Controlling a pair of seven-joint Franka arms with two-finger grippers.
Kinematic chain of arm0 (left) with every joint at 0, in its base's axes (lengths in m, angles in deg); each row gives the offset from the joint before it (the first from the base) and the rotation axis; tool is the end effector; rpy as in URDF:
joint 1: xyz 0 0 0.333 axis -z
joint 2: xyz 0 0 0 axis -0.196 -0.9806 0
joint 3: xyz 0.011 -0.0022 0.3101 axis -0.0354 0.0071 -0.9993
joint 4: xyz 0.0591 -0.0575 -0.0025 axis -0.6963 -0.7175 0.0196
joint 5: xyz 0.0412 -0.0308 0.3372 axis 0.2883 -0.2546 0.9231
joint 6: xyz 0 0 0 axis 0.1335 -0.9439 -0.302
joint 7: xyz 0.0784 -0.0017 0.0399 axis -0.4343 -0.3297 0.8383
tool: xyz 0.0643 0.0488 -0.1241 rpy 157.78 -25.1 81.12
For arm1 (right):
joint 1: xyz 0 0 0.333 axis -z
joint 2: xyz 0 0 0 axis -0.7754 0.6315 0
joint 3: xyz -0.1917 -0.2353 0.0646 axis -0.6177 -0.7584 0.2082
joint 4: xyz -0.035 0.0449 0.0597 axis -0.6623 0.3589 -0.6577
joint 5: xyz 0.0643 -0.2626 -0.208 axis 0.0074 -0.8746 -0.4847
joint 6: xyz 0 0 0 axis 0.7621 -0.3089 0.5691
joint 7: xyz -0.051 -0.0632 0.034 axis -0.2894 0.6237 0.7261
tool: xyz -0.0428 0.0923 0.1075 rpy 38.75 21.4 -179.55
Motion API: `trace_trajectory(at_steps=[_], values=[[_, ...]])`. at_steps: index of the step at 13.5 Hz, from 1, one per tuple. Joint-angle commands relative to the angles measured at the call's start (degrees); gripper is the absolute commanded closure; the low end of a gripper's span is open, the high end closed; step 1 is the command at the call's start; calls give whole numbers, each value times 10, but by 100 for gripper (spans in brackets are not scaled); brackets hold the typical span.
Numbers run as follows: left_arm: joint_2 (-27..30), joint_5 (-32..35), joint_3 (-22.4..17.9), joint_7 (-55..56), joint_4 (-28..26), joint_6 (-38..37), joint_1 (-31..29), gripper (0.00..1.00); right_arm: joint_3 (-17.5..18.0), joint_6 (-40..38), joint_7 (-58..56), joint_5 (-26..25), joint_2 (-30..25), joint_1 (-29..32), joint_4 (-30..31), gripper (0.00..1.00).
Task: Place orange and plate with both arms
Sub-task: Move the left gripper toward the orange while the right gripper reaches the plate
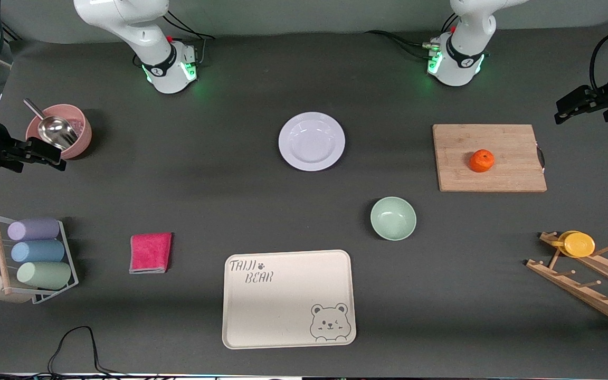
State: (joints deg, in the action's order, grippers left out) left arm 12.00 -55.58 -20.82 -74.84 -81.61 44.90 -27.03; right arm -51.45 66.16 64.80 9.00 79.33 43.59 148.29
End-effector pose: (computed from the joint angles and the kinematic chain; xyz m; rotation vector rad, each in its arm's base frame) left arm 0.4381 0.0188 0.5640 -3.1229 -0.0455 0.1365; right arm 0.5091 -0.0143 0.5531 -3.1300 0.0164 0.0396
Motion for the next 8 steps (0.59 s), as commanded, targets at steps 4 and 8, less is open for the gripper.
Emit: trace_trajectory(at_steps=[4, 8], values=[[-12, 10, 1, -3, -55, 43, -5, 0, 1, -2, 44, -13, -44, -27, 43, 0], [-9, 8, 0, -17, -123, 109, -8, 0, 1, -2, 135, -14, -105, -94, 98, 0]])
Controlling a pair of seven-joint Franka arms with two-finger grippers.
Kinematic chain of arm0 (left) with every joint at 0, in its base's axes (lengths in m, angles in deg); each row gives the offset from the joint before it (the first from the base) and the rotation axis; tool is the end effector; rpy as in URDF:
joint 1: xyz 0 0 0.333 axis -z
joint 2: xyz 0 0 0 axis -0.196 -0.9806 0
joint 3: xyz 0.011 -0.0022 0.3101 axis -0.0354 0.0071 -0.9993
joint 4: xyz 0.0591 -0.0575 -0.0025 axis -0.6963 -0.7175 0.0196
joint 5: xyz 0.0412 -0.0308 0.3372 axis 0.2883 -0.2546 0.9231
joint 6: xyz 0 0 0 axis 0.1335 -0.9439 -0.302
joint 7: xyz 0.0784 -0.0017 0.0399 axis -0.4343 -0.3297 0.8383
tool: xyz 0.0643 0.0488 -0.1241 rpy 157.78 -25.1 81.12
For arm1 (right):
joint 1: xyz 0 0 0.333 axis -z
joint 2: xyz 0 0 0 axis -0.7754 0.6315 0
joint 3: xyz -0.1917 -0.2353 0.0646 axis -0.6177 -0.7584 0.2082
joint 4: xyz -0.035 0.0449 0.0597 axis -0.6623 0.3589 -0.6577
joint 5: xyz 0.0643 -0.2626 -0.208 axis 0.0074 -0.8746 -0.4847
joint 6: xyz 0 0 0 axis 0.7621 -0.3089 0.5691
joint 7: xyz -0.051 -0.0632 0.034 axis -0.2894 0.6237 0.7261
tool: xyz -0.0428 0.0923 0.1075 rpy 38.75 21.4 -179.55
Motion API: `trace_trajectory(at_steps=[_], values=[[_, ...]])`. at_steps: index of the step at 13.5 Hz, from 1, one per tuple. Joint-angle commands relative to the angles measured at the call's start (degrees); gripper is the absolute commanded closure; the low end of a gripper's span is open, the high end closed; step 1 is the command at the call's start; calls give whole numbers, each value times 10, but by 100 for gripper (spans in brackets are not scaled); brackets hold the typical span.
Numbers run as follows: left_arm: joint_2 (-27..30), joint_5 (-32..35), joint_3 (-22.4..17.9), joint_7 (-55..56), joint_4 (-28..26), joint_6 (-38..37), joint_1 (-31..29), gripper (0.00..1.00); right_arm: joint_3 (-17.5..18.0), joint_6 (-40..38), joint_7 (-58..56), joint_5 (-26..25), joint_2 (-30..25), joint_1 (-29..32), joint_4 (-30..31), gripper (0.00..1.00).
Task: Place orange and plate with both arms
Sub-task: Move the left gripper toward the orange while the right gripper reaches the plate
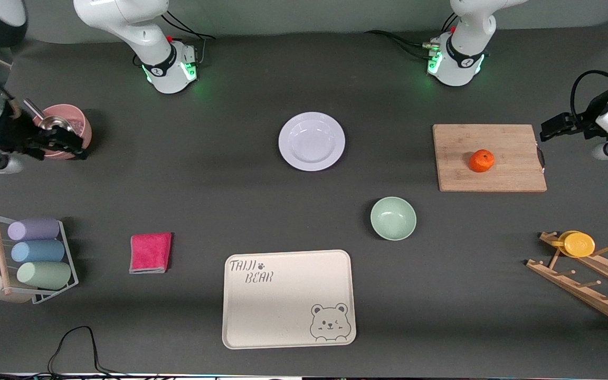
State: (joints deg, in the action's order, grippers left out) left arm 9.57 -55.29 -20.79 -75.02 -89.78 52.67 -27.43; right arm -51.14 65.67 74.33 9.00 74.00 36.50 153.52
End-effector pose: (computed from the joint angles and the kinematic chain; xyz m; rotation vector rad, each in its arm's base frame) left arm 0.4498 0.0266 0.4968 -3.1253 -0.0518 0.2123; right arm 0.4772 0.0454 0.5596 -3.1193 0.0734 0.0567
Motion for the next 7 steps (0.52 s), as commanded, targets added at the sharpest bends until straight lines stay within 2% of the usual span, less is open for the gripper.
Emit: trace_trajectory(at_steps=[1, 4, 7], values=[[22, 4, -5, -44, -63, 45, -7, 0, -1, 3, 56, -13, -65, -33, 60, 0], [54, 4, -5, -48, -179, 150, -7, 0, -1, 24, 125, -13, -130, -88, 129, 0], [31, 4, -5, -42, -211, 174, -6, 0, 19, 41, 190, -11, -177, -124, 187, 0]])
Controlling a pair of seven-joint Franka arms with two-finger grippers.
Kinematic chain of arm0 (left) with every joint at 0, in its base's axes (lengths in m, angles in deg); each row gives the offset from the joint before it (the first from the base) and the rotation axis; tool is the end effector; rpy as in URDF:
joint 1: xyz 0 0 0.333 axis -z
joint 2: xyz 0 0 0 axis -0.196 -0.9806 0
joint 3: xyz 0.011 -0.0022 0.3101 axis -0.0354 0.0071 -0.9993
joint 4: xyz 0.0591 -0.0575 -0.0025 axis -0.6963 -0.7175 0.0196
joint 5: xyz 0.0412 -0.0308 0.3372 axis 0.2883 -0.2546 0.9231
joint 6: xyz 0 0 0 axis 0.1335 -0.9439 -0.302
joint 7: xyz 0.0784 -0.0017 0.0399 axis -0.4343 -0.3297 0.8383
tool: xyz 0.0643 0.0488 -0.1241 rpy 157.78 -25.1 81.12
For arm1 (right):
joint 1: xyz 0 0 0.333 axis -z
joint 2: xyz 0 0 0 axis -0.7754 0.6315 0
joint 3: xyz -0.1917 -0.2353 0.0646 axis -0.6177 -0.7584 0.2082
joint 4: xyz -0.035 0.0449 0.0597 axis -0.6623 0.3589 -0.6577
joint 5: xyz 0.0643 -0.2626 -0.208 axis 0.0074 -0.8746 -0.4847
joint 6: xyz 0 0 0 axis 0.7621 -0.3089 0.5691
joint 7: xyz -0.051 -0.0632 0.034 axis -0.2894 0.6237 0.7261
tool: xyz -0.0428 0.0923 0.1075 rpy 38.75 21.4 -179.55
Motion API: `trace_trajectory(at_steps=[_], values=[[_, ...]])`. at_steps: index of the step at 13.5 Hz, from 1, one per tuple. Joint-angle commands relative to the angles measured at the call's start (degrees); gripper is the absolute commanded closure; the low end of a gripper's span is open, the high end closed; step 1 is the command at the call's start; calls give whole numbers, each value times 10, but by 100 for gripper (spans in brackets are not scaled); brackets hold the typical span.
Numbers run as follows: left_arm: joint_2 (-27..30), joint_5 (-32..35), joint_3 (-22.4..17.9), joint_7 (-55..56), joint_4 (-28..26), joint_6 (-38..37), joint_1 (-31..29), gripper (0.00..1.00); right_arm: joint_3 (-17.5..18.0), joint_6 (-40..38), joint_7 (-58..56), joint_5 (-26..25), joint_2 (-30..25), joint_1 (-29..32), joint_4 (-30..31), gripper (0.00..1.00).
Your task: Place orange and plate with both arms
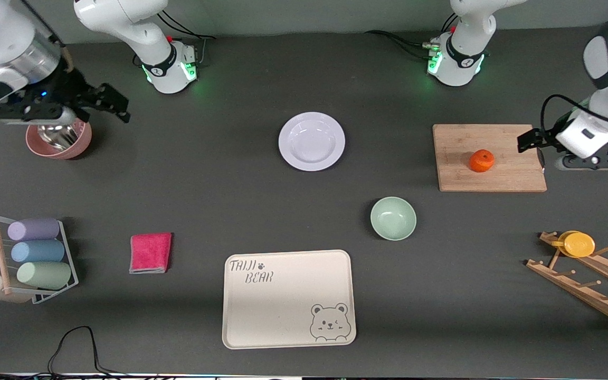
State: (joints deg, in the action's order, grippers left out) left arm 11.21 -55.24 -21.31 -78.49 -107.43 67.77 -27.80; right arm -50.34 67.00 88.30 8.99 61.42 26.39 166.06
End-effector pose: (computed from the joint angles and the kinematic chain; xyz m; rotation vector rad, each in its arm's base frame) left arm 0.4254 0.0345 0.4025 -3.1244 0.0126 0.2388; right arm 0.3979 0.1117 0.5667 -3.0905 0.1471 0.0448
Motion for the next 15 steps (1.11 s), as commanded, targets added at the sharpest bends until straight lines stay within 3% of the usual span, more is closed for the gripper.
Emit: trace_trajectory(at_steps=[1, 4, 7, 12, 15], values=[[15, 3, 1, -5, -62, 58, -2, 0, 23, 29, 67, -11, -64, -32, 80, 0], [15, 1, 0, 0, -176, 224, -5, 0, 37, 32, 108, -11, -87, -59, 112, 0], [-3, -3, 1, 36, -243, 321, 1, 0, 39, 35, 95, 2, -87, -60, 126, 0], [-46, -5, 3, 74, -283, 398, 17, 0, 15, 116, -5, 127, -121, -53, 230, 0], [-70, -5, 2, 96, -309, 467, 45, 0, 14, 198, -111, 226, -125, -45, 317, 0]])
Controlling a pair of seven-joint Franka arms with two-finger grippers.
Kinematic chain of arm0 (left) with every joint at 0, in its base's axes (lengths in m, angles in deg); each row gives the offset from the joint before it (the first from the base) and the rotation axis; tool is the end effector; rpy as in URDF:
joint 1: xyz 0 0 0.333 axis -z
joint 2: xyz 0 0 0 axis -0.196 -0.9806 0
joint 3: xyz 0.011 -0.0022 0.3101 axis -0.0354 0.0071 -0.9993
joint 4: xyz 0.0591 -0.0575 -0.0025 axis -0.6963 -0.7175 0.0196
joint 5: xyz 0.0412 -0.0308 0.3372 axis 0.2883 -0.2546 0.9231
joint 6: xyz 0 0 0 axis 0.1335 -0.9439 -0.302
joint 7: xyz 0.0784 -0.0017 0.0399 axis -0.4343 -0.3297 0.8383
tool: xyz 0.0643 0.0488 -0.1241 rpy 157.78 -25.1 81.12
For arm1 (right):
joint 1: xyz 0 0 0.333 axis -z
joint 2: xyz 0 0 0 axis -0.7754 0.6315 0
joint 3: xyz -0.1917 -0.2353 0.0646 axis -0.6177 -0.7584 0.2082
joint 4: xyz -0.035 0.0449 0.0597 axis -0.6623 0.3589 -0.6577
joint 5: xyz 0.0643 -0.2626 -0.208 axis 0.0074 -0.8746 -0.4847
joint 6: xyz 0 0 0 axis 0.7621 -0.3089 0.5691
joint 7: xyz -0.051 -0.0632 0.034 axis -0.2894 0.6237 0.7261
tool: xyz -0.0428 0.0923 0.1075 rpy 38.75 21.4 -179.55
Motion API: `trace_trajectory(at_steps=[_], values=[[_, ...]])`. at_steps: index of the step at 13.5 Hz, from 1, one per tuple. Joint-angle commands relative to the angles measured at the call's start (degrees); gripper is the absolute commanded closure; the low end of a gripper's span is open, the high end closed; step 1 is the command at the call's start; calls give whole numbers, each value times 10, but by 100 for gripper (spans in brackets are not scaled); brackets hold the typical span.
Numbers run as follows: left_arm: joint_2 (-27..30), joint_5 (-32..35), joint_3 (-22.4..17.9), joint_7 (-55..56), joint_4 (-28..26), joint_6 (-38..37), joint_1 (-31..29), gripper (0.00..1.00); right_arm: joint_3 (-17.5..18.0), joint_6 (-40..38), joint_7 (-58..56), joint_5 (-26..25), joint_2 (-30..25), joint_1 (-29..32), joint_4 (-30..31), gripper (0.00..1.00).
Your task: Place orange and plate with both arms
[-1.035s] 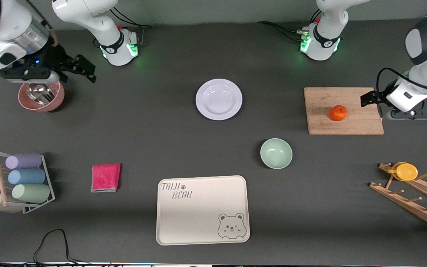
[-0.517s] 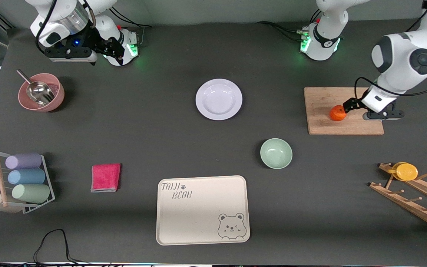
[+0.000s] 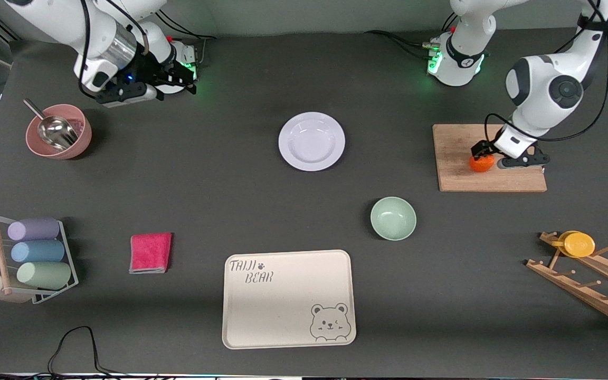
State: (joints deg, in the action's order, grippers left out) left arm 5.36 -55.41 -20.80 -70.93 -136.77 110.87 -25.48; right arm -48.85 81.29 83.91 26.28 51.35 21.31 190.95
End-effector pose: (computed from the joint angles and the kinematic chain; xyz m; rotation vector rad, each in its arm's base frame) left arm 0.3683 0.0150 0.2355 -3.1329 -0.1214 0.0174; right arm 0.3205 0.1712 0.4788 -2.8129 -0.0084 0.2074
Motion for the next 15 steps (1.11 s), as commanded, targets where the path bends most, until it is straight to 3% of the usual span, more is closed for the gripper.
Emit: trace_trajectory(at_steps=[1, 3, 5, 6, 7, 9, 12, 15], values=[[-20, -3, -3, 21, -15, 43, 22, 0, -2, 85, -108, 86, -24, 9, 98, 0], [-27, -2, -4, 13, -15, 55, 21, 0, -4, 147, -215, 166, -12, 13, 152, 0], [-42, -1, -4, 11, -15, 73, 19, 1, -13, 171, -334, 282, 18, 26, 187, 0], [-50, 0, -4, 11, -15, 79, 17, 6, -21, 176, -402, 340, 42, 30, 198, 0], [-52, -1, -4, 9, -15, 81, 17, 32, -30, 181, -470, 395, 66, 31, 210, 0], [-51, 0, -4, 8, -14, 75, 17, 100, -43, 181, -583, 494, 118, 32, 226, 0], [-39, 0, -4, 8, -11, 51, 16, 100, -43, 175, -756, 639, 216, 30, 232, 0], [36, -2, -1, 11, 26, -91, 23, 100, -42, 172, -862, 757, 285, 17, 231, 0]])
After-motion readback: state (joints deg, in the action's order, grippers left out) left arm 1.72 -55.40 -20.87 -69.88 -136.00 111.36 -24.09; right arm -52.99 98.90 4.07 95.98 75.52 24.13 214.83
